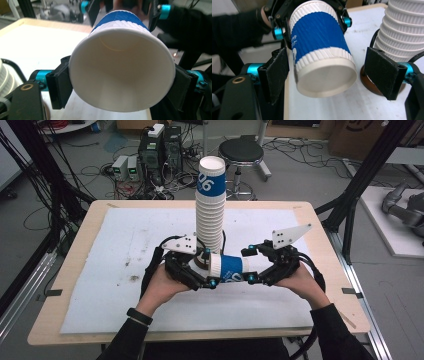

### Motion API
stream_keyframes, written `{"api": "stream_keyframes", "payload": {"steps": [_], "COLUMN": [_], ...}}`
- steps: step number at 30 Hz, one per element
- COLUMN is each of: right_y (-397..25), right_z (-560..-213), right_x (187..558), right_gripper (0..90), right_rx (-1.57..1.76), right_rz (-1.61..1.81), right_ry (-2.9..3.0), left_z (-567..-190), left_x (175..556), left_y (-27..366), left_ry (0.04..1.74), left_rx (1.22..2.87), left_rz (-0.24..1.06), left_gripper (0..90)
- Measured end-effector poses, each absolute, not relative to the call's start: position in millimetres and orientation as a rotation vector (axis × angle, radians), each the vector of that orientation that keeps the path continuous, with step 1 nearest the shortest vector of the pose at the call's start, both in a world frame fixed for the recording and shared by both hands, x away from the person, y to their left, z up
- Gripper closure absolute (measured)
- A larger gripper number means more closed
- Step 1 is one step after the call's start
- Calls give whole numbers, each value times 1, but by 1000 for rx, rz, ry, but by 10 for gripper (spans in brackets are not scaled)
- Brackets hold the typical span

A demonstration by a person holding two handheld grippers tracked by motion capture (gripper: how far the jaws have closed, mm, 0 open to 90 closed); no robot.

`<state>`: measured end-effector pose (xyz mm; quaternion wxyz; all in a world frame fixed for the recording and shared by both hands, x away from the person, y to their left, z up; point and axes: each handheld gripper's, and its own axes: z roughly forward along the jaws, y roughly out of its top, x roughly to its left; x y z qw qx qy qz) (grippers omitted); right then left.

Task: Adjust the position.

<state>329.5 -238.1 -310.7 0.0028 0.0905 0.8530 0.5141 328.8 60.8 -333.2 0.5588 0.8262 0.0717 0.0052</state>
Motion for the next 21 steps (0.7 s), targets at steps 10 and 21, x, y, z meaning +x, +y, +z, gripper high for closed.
{"api": "stream_keyframes", "payload": {"steps": [10,21], "right_y": [-224,-213], "right_z": [-316,-325], "right_x": [325,324], "right_gripper": [206,270], "right_rx": [211,164], "right_rz": [1406,1313], "right_ry": [2745,2801], "left_z": [-331,-330], "left_x": [327,325], "left_y": [56,53], "left_ry": [154,136], "left_rx": [2044,2062], "left_rz": [29,25], "left_gripper": [205,205]}}
